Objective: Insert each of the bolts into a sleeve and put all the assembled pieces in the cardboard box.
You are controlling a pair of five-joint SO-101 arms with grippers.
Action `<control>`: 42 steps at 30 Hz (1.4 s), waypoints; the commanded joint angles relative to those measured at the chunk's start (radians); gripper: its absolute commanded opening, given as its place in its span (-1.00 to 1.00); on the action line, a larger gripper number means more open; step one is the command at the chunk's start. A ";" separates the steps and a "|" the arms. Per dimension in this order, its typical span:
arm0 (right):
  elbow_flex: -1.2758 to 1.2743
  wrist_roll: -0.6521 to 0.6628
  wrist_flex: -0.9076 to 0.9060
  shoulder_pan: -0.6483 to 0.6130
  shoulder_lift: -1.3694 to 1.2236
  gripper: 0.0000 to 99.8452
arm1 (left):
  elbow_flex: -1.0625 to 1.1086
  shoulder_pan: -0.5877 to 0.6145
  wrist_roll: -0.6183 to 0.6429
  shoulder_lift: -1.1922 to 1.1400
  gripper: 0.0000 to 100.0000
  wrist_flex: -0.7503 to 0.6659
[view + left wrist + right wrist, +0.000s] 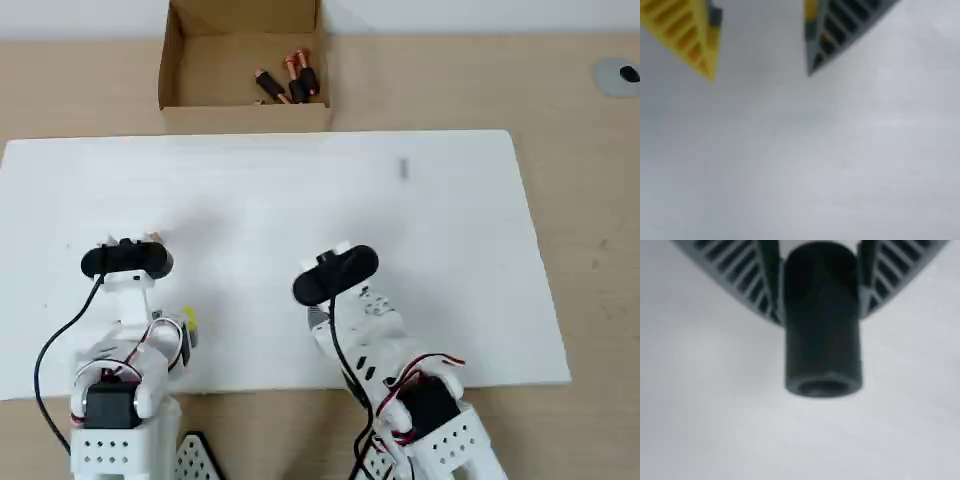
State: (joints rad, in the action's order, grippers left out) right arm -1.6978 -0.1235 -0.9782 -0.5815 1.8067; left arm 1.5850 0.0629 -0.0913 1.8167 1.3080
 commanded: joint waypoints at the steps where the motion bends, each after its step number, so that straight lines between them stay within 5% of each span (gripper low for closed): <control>1: 0.005 -0.006 -0.002 -0.012 0.047 -0.98 | -0.005 -0.012 0.003 0.007 -0.73 -0.017; 17: 0.005 -0.006 -0.002 -0.012 0.047 -0.98 | -0.011 0.008 -0.003 0.005 -0.73 -0.055; 24: 0.005 -0.006 -0.002 -0.012 0.047 -0.98 | -0.285 0.075 -0.238 -0.070 -0.73 -0.100; 31: 0.005 -0.006 -0.002 -0.012 0.047 -0.98 | -0.743 0.063 -0.480 -0.639 -0.73 -0.009; 37: 0.005 -0.006 -0.002 -0.012 0.047 -0.98 | -1.083 -0.014 -0.644 -1.280 -0.73 0.242; 42: 0.005 -0.006 -0.002 -0.012 0.047 -0.98 | -1.249 0.041 -0.770 -1.537 -0.73 0.222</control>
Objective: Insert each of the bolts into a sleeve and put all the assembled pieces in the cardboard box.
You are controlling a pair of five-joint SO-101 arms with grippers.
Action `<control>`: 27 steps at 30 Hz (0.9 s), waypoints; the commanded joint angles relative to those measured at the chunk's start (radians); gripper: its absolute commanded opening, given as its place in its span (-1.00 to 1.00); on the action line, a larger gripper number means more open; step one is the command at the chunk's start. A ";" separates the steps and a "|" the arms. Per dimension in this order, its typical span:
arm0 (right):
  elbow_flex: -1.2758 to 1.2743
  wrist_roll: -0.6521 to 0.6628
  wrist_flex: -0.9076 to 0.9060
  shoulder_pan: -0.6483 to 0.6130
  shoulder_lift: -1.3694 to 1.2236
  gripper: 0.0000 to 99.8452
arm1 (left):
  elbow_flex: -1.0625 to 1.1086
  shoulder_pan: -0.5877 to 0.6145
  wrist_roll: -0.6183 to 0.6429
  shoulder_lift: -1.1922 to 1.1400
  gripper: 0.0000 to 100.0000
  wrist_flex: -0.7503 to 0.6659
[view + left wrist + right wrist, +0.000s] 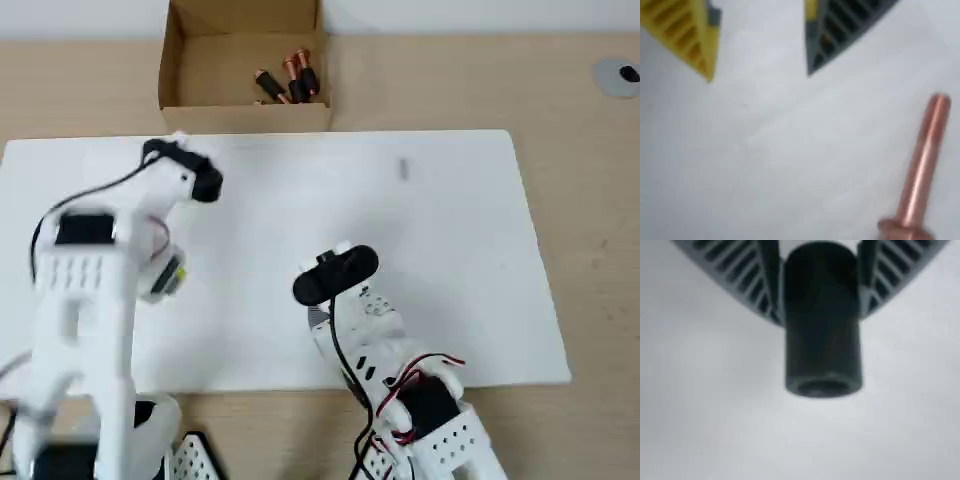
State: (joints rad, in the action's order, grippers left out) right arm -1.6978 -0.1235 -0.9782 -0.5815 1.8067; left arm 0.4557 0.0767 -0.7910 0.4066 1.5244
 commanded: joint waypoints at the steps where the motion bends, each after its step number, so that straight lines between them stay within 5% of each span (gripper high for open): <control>1: 0.005 -0.006 -0.002 -0.012 0.047 -0.98 | -0.144 0.041 -0.091 -0.159 -0.73 0.005; 9: 0.005 -0.006 -0.002 -0.012 0.047 -0.98 | -0.221 0.130 -0.109 -0.268 -0.72 -0.009; 18: 0.005 -0.006 -0.002 -0.018 0.048 -0.98 | -0.031 0.132 0.118 -0.262 -0.73 -0.144; 27: 0.005 -0.006 -0.002 -0.021 0.048 -0.98 | 0.046 0.152 0.150 -0.122 -0.73 -0.184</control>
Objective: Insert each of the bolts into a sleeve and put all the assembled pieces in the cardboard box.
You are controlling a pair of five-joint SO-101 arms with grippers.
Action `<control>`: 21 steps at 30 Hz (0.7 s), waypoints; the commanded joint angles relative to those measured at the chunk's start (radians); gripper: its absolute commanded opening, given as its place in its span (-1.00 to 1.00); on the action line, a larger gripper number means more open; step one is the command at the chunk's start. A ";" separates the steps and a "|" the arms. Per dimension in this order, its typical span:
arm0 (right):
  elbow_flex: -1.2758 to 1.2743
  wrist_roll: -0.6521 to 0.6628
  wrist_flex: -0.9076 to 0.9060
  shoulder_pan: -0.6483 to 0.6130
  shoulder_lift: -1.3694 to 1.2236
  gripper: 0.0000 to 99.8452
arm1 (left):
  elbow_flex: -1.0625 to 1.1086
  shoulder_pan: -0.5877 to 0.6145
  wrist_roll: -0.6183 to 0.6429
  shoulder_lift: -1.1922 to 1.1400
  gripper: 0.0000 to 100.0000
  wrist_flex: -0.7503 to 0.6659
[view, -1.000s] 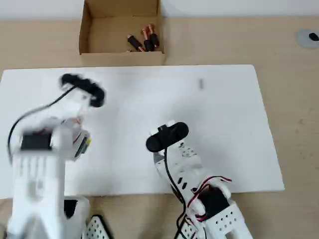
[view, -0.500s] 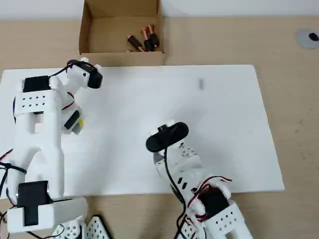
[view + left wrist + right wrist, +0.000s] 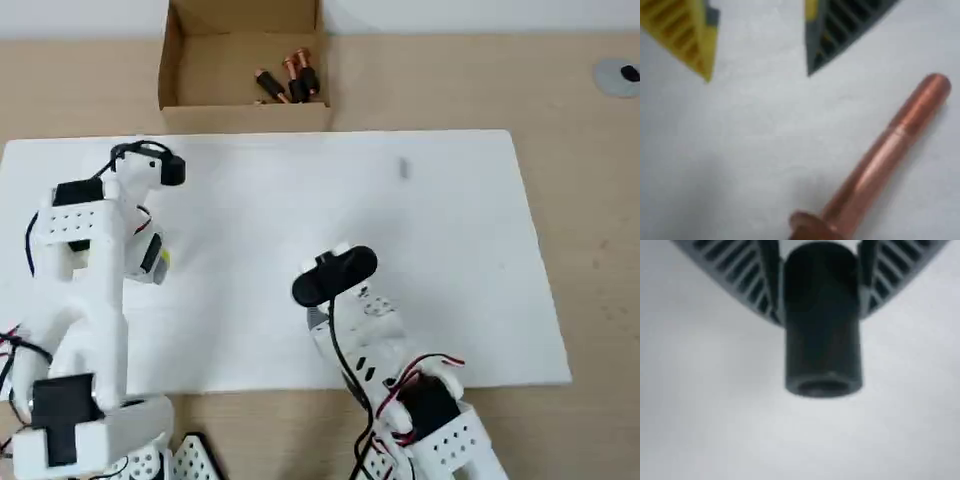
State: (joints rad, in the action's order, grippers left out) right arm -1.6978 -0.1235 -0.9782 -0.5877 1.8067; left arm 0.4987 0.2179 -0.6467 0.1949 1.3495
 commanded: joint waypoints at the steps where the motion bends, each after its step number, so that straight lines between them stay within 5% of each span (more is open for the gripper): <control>1: 0.005 -0.006 -0.002 -0.015 0.048 -0.98 | 0.011 0.008 0.006 0.117 -0.73 -0.009; 5: 0.005 0.011 0.012 -0.022 0.051 -0.98 | 0.052 0.005 0.005 0.206 -0.73 -0.011; 9: 0.007 0.222 0.000 -0.028 0.051 -0.98 | 0.133 0.009 -0.009 0.263 -0.73 -0.058; 15: 0.007 0.278 0.015 -0.027 0.051 -0.98 | 0.276 0.075 -0.219 0.266 -0.72 -0.267; 21: 0.007 0.279 0.015 -0.027 0.051 -0.98 | 0.255 0.115 -0.442 0.263 -0.73 -0.313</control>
State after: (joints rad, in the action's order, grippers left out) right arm -1.6978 0.1465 -0.9812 -0.6076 1.8067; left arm 0.7779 0.3069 -0.9935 0.4296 1.0564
